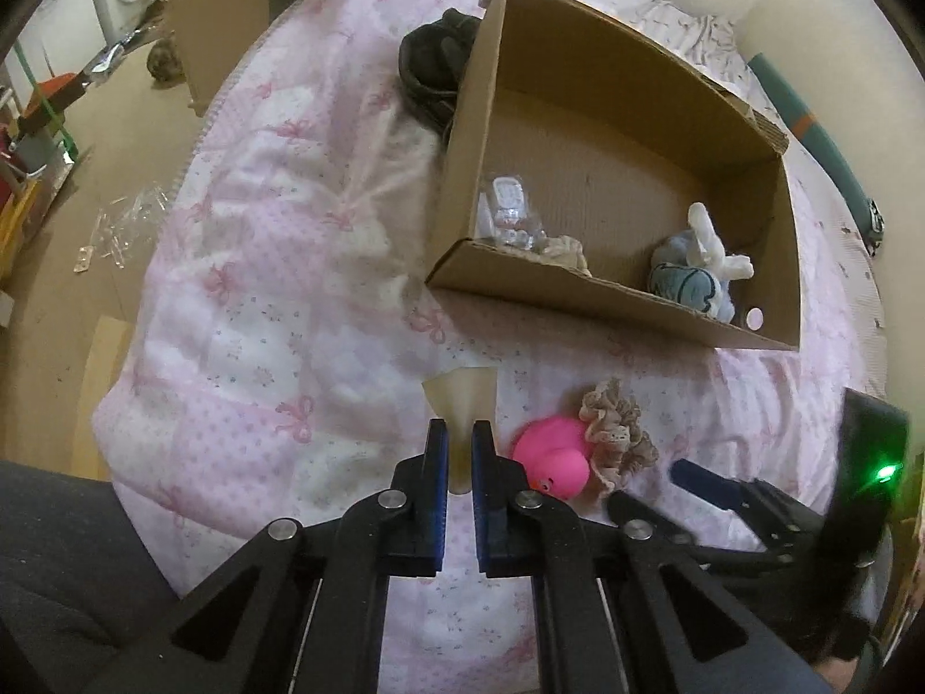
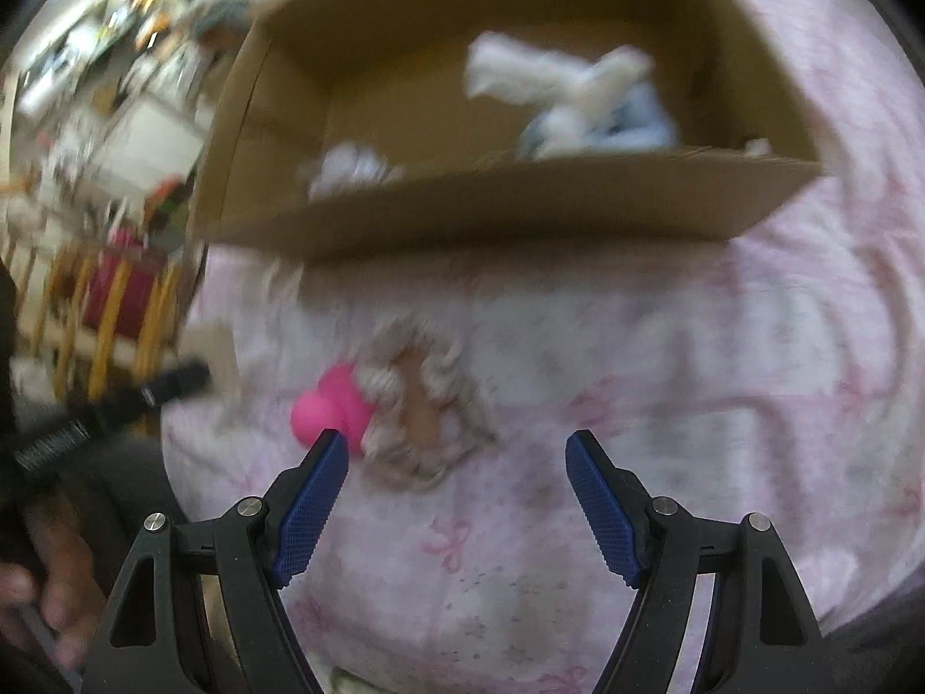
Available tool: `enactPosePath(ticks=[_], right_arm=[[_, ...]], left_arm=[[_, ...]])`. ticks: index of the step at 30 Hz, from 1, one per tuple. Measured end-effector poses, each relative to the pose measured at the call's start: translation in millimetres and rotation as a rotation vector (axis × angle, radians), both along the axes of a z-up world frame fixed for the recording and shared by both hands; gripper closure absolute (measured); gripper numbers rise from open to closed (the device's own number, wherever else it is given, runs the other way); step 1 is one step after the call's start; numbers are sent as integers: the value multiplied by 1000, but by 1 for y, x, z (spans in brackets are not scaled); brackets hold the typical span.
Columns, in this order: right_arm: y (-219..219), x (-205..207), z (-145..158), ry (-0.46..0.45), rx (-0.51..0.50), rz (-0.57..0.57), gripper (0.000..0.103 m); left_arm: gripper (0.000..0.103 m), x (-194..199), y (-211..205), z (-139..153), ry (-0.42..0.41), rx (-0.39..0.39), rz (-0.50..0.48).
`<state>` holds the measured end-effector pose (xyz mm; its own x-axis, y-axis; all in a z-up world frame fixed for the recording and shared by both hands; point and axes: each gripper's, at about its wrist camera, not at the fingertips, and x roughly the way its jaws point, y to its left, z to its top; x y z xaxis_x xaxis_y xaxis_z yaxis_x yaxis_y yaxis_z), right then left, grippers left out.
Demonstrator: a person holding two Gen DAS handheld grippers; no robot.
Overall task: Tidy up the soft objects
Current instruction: 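Lower the right gripper onto the lace scrunchie and close it, then lift the lace scrunchie into the box and open the right gripper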
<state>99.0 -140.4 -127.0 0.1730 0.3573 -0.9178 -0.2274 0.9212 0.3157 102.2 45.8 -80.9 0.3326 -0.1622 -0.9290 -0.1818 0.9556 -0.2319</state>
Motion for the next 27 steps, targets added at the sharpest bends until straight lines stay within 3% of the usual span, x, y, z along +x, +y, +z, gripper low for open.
enactPosePath(ticks=[5, 8, 14, 17, 23, 27], right_arm=[[16, 2, -8, -31, -77, 61, 21], [14, 5, -6, -44, -41, 48, 29], [2, 15, -18, 28, 55, -12, 32], [3, 16, -18, 24, 65, -2, 63], [4, 11, -10, -2, 77, 25, 86], [-1, 9, 4, -40, 135, 11, 90]], left_arm=[[96, 2, -2, -4, 4, -19, 3], [96, 2, -3, -6, 4, -25, 5], [96, 3, -6, -8, 4, -12, -6], [96, 2, -7, -9, 3, -8, -10], [96, 2, -6, -11, 9, 2, -2], [96, 2, -4, -10, 5, 9, 5]])
